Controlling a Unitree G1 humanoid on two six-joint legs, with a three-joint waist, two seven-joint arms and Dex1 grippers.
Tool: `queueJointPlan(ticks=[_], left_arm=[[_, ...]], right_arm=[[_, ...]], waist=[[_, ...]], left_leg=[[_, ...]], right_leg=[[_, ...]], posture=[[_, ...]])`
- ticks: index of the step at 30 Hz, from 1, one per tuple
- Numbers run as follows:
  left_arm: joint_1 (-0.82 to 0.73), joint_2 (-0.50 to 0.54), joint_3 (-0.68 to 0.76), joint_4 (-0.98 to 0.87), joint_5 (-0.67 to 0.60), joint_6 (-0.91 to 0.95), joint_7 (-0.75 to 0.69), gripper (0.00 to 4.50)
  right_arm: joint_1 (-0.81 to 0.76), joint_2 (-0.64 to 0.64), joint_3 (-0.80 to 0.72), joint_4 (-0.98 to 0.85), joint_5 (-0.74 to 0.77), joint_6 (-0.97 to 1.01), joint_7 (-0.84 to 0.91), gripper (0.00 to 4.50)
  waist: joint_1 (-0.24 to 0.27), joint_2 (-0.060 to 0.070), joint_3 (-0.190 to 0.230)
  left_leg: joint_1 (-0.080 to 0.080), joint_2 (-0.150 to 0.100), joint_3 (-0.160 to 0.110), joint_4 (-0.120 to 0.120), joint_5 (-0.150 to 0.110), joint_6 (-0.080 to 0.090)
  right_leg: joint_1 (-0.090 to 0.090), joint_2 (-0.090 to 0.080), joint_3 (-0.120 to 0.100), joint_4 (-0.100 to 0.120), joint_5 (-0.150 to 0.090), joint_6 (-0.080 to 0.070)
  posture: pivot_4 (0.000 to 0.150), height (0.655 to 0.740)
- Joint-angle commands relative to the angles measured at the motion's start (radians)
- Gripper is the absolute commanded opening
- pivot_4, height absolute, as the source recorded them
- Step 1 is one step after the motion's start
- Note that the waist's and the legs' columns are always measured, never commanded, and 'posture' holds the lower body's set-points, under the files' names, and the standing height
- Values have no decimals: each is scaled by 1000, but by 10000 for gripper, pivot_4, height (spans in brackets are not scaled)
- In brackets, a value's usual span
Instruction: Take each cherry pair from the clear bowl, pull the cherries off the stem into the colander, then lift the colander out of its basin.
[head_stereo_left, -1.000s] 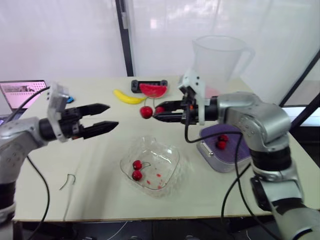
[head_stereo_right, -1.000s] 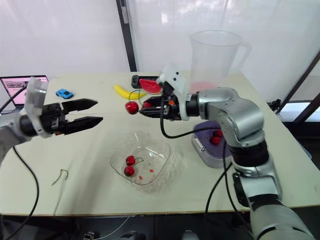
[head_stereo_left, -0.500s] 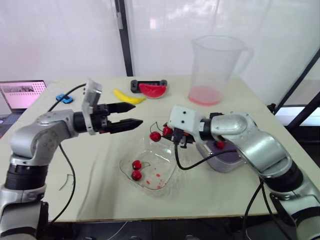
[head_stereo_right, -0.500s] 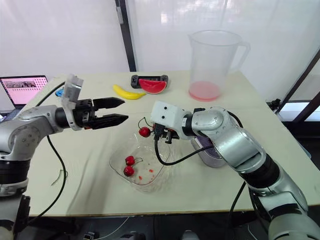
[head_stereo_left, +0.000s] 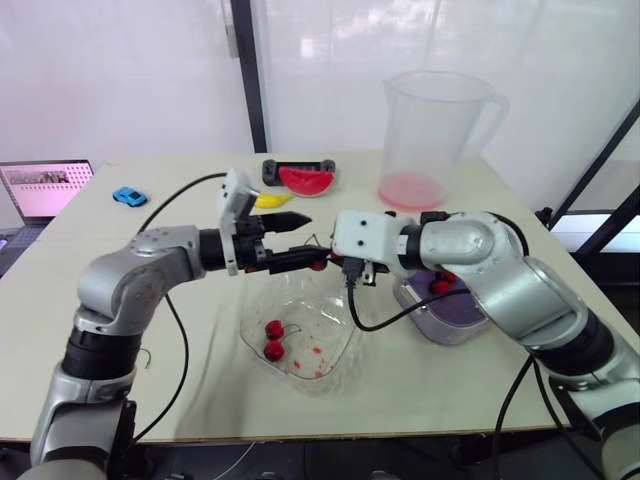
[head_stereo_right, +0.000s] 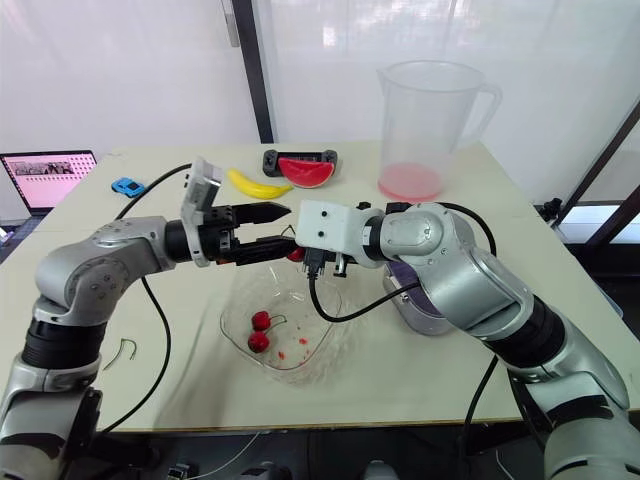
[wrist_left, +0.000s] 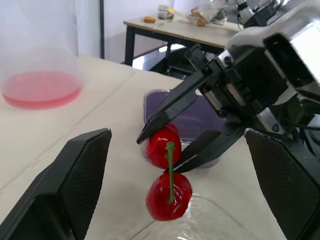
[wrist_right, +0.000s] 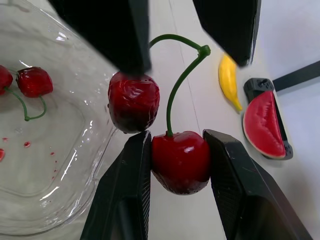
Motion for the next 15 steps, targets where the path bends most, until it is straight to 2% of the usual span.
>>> queueJointPlan(ticks=[1, 4, 15], left_arm=[[-35, -12, 1, -11, 22, -12, 17, 30770], [-39, -23, -18, -6, 49, -21, 17, 15841], [-37, -34, -20, -6, 70, -17, 1, 15841]], right_arm=[[-14, 3, -9, -27, -23, -24, 6, 16212], [-7, 7, -11, -31, -28, -29, 11, 16212], [4, 12, -18, -35, -36, -35, 21, 16212]], waist=[[0, 0, 0], [1, 0, 0], [1, 0, 0]], left_leg=[[0, 0, 0, 0, 0, 0], [0, 0, 0, 0, 1, -1], [0, 0, 0, 0, 1, -2]], right_leg=[[0, 0, 0, 0, 0, 0], [0, 0, 0, 0, 0, 0], [0, 0, 0, 0, 0, 0]], posture=[[1500, 7400], [1500, 7400], [1500, 7400]])
